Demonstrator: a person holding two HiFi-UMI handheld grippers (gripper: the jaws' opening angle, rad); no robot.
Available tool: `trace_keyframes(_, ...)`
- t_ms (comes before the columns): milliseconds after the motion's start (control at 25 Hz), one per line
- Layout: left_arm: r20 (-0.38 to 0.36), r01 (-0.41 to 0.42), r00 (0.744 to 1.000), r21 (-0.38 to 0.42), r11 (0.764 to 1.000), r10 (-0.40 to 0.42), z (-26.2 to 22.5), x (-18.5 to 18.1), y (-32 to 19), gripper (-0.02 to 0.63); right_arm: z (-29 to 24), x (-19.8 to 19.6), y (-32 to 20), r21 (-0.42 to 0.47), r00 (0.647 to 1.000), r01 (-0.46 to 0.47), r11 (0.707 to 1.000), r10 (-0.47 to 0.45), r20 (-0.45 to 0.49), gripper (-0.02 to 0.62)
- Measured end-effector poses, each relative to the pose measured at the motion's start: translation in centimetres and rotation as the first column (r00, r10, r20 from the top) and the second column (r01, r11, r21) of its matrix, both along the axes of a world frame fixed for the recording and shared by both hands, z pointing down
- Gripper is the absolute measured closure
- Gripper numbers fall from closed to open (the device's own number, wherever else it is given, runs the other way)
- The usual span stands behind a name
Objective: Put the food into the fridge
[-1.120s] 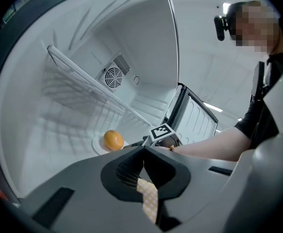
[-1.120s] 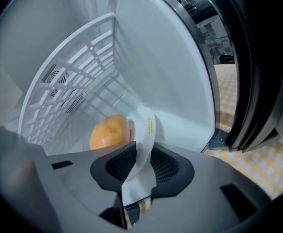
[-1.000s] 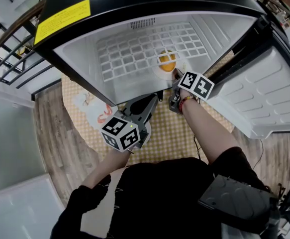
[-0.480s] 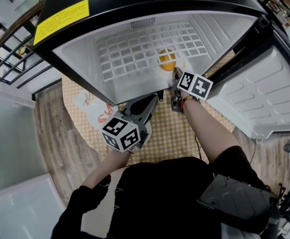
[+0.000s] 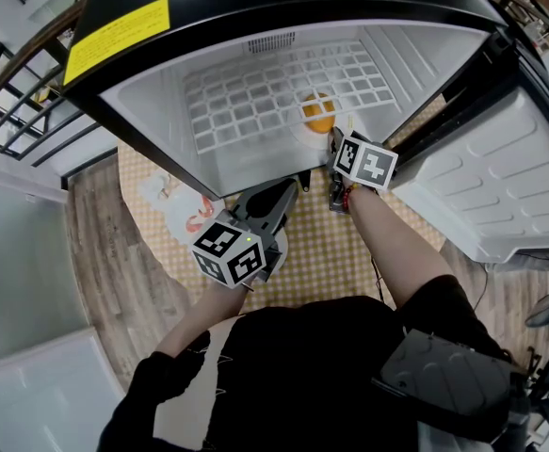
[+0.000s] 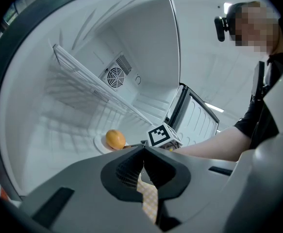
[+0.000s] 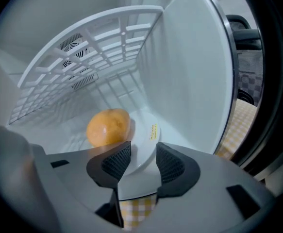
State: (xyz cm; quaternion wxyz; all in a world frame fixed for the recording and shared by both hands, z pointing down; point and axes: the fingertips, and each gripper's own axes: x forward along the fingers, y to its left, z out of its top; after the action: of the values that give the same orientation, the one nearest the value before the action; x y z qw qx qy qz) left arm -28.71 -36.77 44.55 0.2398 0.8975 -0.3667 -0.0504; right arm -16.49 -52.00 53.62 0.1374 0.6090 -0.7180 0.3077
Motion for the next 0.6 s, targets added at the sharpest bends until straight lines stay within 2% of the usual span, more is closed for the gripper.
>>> trace_keyframes(600,-0.003,0.004,1.0,-0.005,1.0,-0.005,0.18,-0.2,0.13,0.591,-0.08,-0.03,-0.06,0.015,1.0,0.007,1.0,-0.006,-0.029,0.439)
